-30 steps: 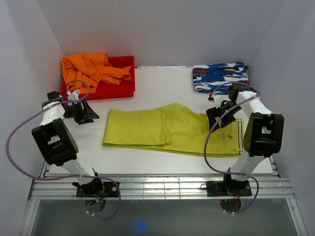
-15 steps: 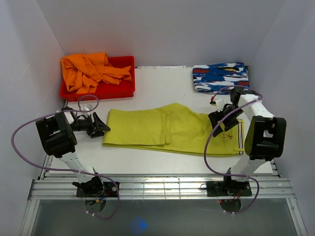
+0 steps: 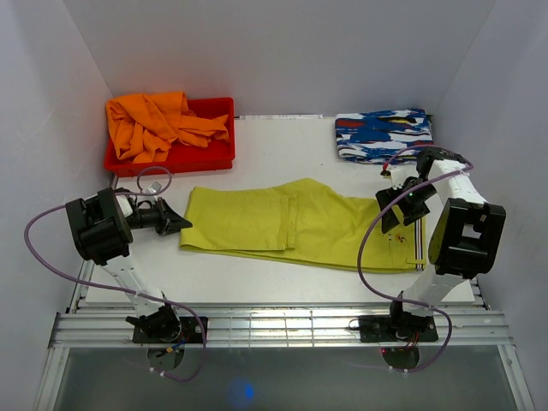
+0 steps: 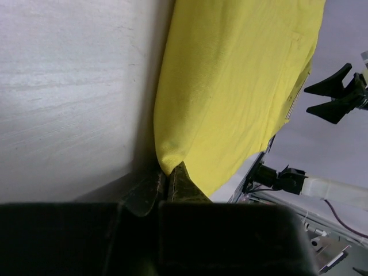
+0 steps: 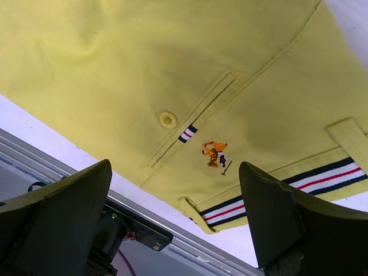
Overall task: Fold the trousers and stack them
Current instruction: Fold the trousers
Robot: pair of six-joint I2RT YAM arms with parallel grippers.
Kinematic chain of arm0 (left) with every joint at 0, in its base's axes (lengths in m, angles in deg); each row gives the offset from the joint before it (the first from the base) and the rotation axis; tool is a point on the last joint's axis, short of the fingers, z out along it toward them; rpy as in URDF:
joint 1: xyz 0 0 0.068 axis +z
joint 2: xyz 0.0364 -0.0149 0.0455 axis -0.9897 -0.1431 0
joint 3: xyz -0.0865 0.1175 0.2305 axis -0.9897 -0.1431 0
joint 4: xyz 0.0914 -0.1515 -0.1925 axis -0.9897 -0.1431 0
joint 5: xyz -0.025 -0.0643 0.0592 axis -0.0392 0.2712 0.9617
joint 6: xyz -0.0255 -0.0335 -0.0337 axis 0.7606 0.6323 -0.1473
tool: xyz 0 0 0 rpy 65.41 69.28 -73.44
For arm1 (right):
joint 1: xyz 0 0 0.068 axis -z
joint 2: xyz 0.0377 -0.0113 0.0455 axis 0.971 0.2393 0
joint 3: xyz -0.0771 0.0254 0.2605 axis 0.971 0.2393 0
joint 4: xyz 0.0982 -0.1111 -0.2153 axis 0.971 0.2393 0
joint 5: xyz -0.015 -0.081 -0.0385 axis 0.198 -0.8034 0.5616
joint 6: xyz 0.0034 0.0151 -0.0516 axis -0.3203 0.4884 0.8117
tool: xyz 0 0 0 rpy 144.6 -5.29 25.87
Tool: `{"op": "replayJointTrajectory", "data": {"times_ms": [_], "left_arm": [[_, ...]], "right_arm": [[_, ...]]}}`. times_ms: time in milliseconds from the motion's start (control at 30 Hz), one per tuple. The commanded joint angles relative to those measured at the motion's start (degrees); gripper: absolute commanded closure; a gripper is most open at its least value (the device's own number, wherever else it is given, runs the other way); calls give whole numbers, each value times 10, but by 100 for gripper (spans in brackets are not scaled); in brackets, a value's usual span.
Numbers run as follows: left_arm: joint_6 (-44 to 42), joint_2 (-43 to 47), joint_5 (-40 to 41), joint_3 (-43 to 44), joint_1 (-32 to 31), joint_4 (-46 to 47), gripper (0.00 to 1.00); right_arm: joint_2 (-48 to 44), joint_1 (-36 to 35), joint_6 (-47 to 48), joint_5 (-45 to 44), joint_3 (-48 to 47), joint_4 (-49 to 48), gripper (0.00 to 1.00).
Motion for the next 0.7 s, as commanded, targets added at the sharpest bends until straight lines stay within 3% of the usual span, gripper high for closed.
{"op": "replayJointTrajectory", "data": {"times_ms": [0,133,367,500,667], "left_arm": [[-12,15,11,13,0,15,100],[-30,70,25,33,41,-42,100],[-92,128,31,140,109,-185,100],[-111,160,19,191,110,-240,100],[-113,202,8,228,91,-274,100]], "right_arm": [[17,24,-5,11,-38,40,3],[51,66,-24,58,-80,70,3],[53,68,-42,80,-83,45,3],[69,67,-47,107,-71,33,3],[101,66,-59,214,-36,3,10]]}}
